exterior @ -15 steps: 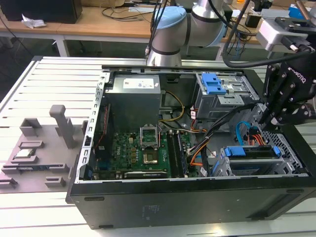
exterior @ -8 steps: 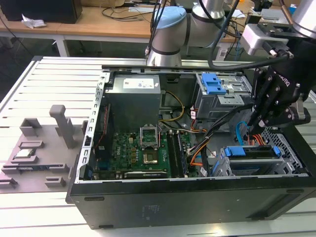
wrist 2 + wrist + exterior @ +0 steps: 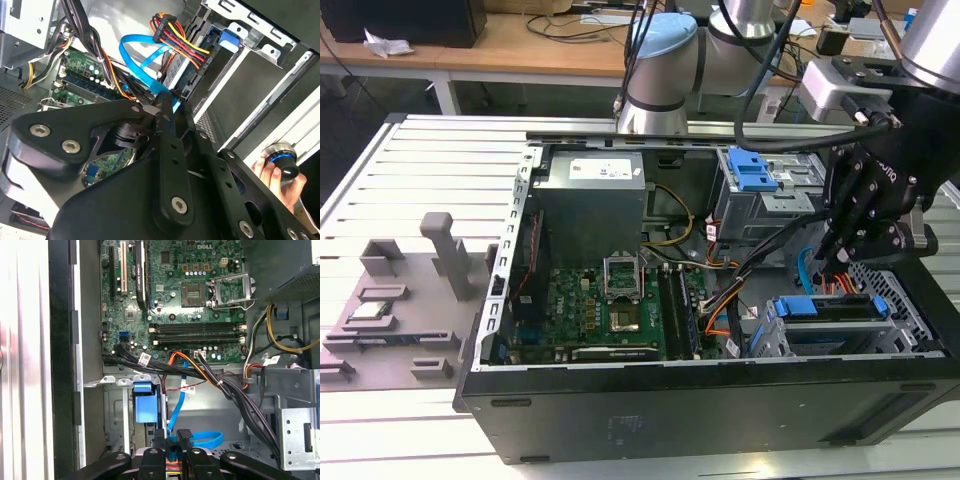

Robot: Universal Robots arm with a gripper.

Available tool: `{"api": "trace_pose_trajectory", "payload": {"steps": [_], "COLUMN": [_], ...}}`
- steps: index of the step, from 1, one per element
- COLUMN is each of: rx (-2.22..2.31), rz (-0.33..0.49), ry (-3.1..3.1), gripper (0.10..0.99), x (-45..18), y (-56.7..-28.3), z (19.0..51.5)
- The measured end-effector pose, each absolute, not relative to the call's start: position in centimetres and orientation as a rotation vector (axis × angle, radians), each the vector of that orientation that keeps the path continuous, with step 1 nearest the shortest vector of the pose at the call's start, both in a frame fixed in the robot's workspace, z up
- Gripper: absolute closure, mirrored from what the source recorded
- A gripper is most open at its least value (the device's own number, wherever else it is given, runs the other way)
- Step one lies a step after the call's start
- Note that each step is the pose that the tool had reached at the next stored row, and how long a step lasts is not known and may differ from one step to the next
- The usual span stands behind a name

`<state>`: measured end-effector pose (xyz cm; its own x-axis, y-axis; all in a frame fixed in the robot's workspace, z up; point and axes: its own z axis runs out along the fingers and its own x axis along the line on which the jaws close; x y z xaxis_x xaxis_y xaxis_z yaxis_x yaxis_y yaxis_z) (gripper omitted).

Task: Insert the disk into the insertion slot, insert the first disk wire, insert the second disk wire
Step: 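Insert the second disk wire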

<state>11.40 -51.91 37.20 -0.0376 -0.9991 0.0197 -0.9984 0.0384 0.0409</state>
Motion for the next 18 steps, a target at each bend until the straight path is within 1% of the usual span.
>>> {"api": "trace_pose_trajectory", "payload": {"steps": [7,9,18], "rx": [2.147,2.147,2.145], "rz": [-0.021,-0.02,-0.014], "ry": [-2.231,-2.23,-2.228], "gripper": [0.859,0.98,0.984], "x": [11.4,11.4,11.4], "y": [-51.91,-51.91,-51.91], "z": [37.21,37.21,37.21]}}
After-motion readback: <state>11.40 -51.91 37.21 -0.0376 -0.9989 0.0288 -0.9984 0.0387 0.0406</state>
